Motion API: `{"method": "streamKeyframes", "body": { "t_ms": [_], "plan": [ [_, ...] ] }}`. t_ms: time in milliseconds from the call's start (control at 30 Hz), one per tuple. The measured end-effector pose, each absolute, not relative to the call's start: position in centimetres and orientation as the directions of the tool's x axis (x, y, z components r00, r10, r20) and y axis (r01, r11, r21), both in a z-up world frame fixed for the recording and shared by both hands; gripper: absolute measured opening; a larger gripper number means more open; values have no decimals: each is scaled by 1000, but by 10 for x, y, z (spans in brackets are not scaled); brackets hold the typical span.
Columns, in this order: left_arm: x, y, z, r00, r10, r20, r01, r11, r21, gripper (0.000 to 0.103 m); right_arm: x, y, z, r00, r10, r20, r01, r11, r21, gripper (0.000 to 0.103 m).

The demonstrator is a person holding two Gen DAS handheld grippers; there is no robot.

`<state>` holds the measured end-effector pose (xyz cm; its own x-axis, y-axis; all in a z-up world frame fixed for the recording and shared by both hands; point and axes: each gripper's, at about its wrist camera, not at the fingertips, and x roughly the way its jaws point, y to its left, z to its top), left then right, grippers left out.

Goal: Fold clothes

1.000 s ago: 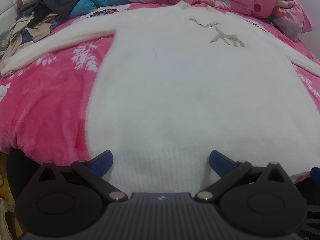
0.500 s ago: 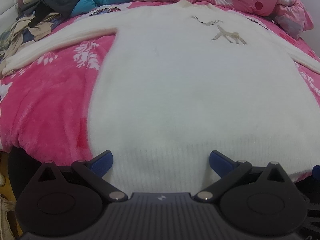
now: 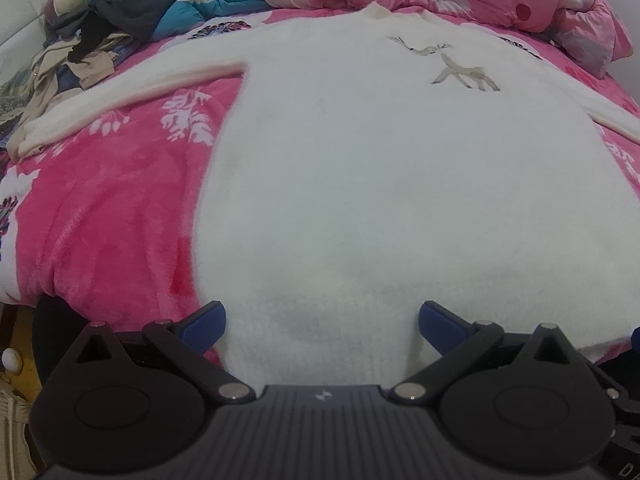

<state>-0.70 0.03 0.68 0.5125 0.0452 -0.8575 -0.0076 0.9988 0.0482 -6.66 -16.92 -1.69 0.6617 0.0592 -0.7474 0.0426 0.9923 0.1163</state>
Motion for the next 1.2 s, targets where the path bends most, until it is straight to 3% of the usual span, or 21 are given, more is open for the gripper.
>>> {"method": "streamKeyframes", "body": {
  "t_ms": [600, 867, 1100, 1200],
  "plan": [
    [16, -2, 6, 499, 22, -867, 25, 999, 39, 103, -55, -174, -20, 680, 51, -732, 51, 992, 116, 102],
    [40, 29, 17, 570, -111, -814, 36, 993, -110, 103, -39, -166, -7, 730, 45, -681, 13, 997, 80, 102],
    [63, 100, 19, 605, -204, -770, -15, 963, -268, 103, -2, -130, 21, 770, 160, -618, -149, 986, 69, 102],
    [73, 133, 16, 664, -91, -742, -91, 975, -202, 103, 22, -104, 33, 760, 260, -596, -243, 964, 111, 102]
  ]
}}
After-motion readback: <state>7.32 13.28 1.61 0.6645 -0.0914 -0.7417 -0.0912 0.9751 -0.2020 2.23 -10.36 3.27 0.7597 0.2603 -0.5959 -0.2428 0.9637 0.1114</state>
